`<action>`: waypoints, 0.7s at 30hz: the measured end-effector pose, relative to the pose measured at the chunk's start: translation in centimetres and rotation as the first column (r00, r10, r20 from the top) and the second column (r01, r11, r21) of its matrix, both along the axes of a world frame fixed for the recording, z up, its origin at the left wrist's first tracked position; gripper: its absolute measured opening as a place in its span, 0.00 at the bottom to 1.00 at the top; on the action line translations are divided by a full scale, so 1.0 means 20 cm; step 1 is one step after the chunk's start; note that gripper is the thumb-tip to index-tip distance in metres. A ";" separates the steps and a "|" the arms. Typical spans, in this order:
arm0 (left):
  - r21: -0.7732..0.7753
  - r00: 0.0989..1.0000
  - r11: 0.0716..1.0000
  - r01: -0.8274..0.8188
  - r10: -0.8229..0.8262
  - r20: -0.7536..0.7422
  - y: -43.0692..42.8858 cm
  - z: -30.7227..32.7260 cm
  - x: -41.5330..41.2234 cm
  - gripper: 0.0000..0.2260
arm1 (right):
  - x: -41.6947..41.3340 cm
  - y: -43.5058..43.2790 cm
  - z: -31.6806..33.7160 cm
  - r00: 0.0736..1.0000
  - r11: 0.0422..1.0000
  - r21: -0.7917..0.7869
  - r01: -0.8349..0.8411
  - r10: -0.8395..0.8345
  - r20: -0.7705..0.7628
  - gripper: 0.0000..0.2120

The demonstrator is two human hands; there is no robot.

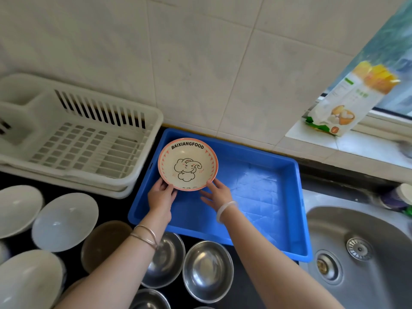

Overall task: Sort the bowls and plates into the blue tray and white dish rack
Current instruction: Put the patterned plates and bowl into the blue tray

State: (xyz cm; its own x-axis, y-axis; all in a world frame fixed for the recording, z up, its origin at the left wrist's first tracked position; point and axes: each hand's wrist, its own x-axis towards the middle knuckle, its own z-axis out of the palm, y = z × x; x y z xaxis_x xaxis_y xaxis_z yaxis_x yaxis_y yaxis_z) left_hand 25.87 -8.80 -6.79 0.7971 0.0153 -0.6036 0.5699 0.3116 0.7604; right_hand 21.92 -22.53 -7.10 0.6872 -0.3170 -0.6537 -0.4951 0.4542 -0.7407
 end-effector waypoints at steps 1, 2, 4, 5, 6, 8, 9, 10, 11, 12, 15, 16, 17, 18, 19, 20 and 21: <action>0.015 1.000 1.000 0.012 -0.012 0.017 0.00 0.01 -0.02 0.19 | -0.01 0.00 0.01 1.000 0.999 -0.018 -0.028 0.027 -0.008 0.21; 0.026 0.999 0.999 0.025 -0.026 0.030 0.00 0.03 -0.05 0.20 | -0.02 -0.01 0.02 0.999 0.998 -0.041 -0.050 0.050 -0.017 0.21; 0.034 0.997 0.998 0.054 -0.055 0.050 -0.01 0.06 -0.12 0.20 | -0.06 -0.03 0.05 0.996 0.991 -0.103 -0.091 0.089 -0.027 0.19; 0.036 0.995 0.997 0.075 -0.077 0.067 -0.01 0.08 -0.16 0.21 | -0.09 -0.04 0.07 0.994 0.985 -0.135 -0.105 0.103 -0.026 0.18; 0.042 0.991 0.994 0.100 -0.103 0.089 -0.02 0.10 -0.20 0.21 | -0.13 -0.05 0.09 0.994 0.980 -0.163 -0.111 0.109 -0.020 0.17; 0.067 0.979 0.986 0.156 -0.163 0.120 -0.04 0.14 -0.30 0.21 | -0.24 -0.09 0.14 0.994 0.972 -0.209 -0.110 0.111 -0.007 0.15; 0.090 0.972 0.978 0.188 -0.198 0.124 -0.06 0.15 -0.36 0.20 | -0.30 -0.11 0.16 0.993 0.966 -0.234 -0.112 0.114 -0.002 0.14; 0.121 0.963 0.966 0.227 -0.242 0.122 -0.09 0.17 -0.41 0.20 | -0.37 -0.13 0.19 0.993 0.959 -0.259 -0.114 0.118 -0.001 0.13; 0.159 0.946 0.946 0.281 -0.301 0.120 -0.12 0.18 -0.48 0.19 | -0.46 -0.16 0.21 0.992 0.950 -0.288 -0.121 0.125 -0.002 0.11; 0.202 0.920 0.916 0.346 -0.373 0.121 -0.16 0.19 -0.55 0.18 | -0.55 -0.19 0.23 0.991 0.938 -0.321 -0.131 0.134 -0.011 0.10; 0.300 0.807 0.799 0.521 -0.575 0.131 -0.29 0.22 -0.78 0.15 | -0.84 -0.32 0.26 0.989 0.850 -0.506 -0.148 0.126 -0.077 0.10; 0.319 0.768 0.760 0.566 -0.627 0.133 -0.34 0.23 -0.86 0.14 | -0.94 -0.37 0.28 0.987 0.792 -0.590 -0.158 0.113 -0.113 0.10; 0.336 0.726 0.719 0.609 -0.675 0.130 -0.39 0.24 -0.94 0.14 | -1.05 -0.42 0.29 0.983 0.726 -0.665 -0.176 0.096 -0.155 0.10; 0.354 0.679 0.671 0.652 -0.724 0.122 -0.44 0.24 -1.02 0.14 | -1.16 -0.47 0.31 0.977 0.667 -0.719 -0.196 0.069 -0.202 0.11; 0.370 0.623 0.615 0.697 -0.774 0.113 -0.48 0.24 -1.10 0.14 | -1.28 -0.52 0.32 0.970 0.626 -0.752 -0.208 0.034 -0.240 0.12; 0.384 0.556 0.548 0.744 -0.825 0.099 -0.53 0.24 -1.18 0.15 | -1.40 -0.56 0.32 0.963 0.598 -0.773 -0.211 -0.006 -0.268 0.12; 0.391 0.480 0.471 0.791 -0.874 0.083 -0.57 0.24 -1.26 0.15 | -1.52 -0.60 0.33 0.954 0.571 -0.792 -0.213 -0.051 -0.294 0.14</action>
State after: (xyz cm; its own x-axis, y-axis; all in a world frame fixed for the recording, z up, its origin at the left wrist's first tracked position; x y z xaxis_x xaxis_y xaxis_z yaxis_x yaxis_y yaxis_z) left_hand 0.70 -20.14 -1.97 0.6243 -0.6151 -0.4815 0.2300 -0.4442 0.8659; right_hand -8.44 -34.60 -0.55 0.5873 -0.7517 -0.3001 -0.7239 -0.3219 -0.6102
